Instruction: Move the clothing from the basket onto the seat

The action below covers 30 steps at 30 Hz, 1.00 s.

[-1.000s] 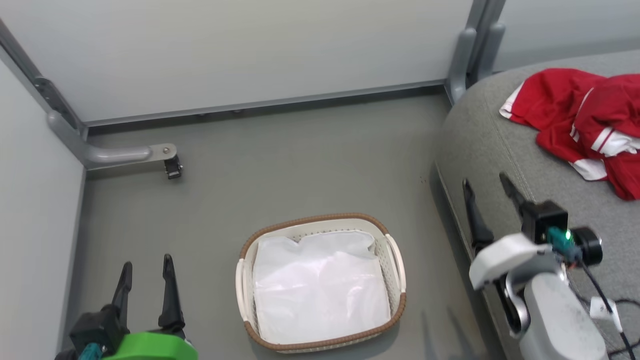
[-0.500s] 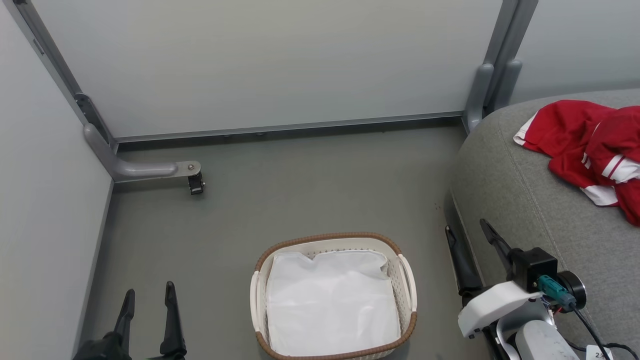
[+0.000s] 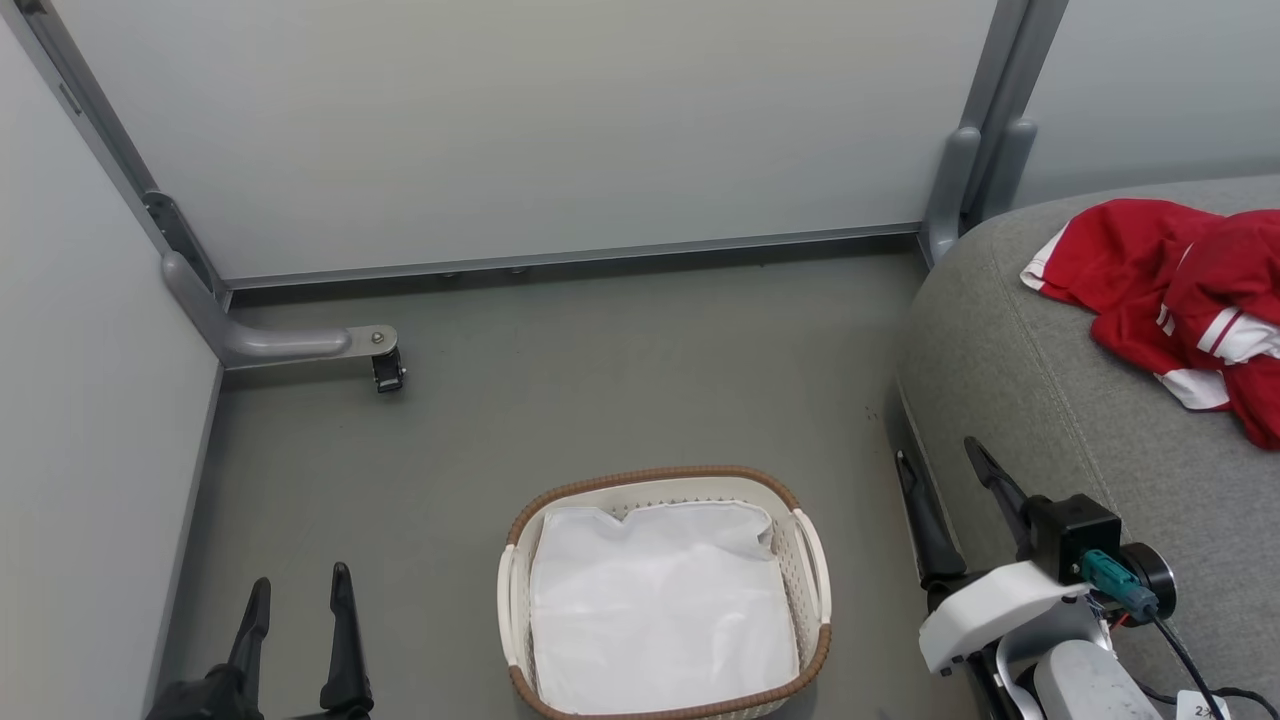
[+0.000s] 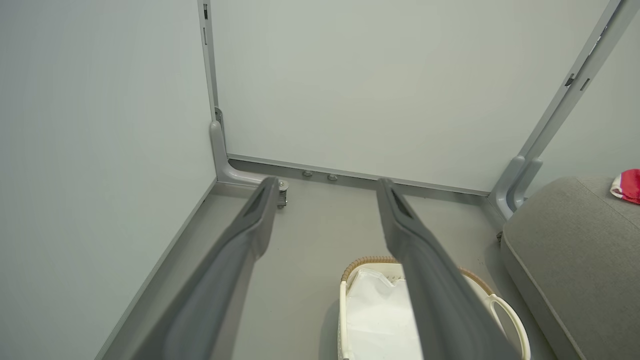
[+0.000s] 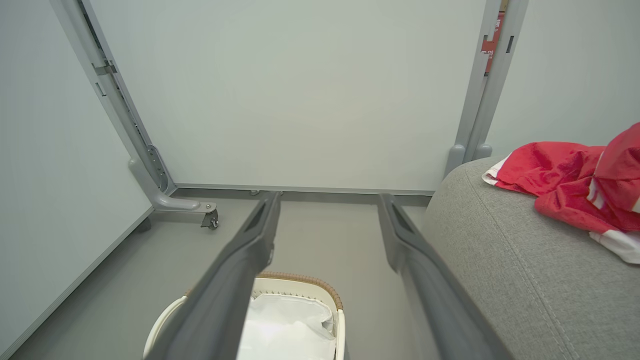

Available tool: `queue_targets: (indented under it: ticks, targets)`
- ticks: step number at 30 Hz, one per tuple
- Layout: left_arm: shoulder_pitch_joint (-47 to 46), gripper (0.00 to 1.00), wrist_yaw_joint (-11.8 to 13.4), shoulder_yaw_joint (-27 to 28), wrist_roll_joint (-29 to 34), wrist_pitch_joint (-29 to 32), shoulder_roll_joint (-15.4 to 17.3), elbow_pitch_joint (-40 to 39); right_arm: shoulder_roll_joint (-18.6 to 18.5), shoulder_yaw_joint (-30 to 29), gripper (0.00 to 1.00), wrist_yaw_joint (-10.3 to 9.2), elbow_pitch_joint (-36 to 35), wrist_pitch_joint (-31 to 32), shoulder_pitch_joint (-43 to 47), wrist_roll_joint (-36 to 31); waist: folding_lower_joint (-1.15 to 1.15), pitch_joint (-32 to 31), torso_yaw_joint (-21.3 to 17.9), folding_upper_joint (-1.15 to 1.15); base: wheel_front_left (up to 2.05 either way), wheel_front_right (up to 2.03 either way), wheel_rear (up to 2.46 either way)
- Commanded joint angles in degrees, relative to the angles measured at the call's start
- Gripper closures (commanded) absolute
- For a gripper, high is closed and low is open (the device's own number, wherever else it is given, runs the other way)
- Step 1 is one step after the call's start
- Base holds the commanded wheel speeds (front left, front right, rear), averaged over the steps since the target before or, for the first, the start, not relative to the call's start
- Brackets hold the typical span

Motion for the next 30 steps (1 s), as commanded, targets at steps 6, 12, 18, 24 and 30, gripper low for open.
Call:
queue_targets:
  ticks: [6, 12, 18, 24, 30]
  targets:
    - [-0.08, 0.00, -0.84, 0.63, -0.12, -0.04, -0.16, -0.31, -0.25, 0.32, 0.00, -0.08, -0.10, -0.08, 1.05, 0.56, 0.00, -0.10, 0.18, 0.00, 0.00, 0.00, 0.00]
    - [-0.01, 1.00, -0.83, 0.55, -0.26, 0.04, -0.14, 0.26, 0.08, 0.34, 1.00, 0.00, 0.39, 0.02, 0.59, 0.58, 0.00, -0.24, 0.31, 0.00, 0.00, 0.00, 0.00]
    - [-0.82, 1.00, -0.94, 0.76, -4.26, 1.26, -0.24, 1.88, 0.26, -0.32, 1.00, 0.00, 1.26, 1.22, 1.47, 4.98, 0.00, -0.23, 0.25, 0.00, 0.00, 0.00, 0.00]
    - [-1.96, 1.00, -1.12, 1.28, -10.27, 2.97, -0.23, 2.07, 0.22, -1.35, 1.00, -0.01, 0.64, 2.93, 1.57, 11.48, 0.00, -0.22, 0.14, 0.00, 0.00, 0.00, 0.00]
    - [-2.99, 1.00, -1.28, 1.73, -15.89, 4.54, -0.22, 2.23, 0.19, -2.29, 1.00, -0.01, 0.09, 4.50, 1.66, 17.52, 0.00, -0.20, 0.04, 0.00, 0.00, 0.00, 0.00]
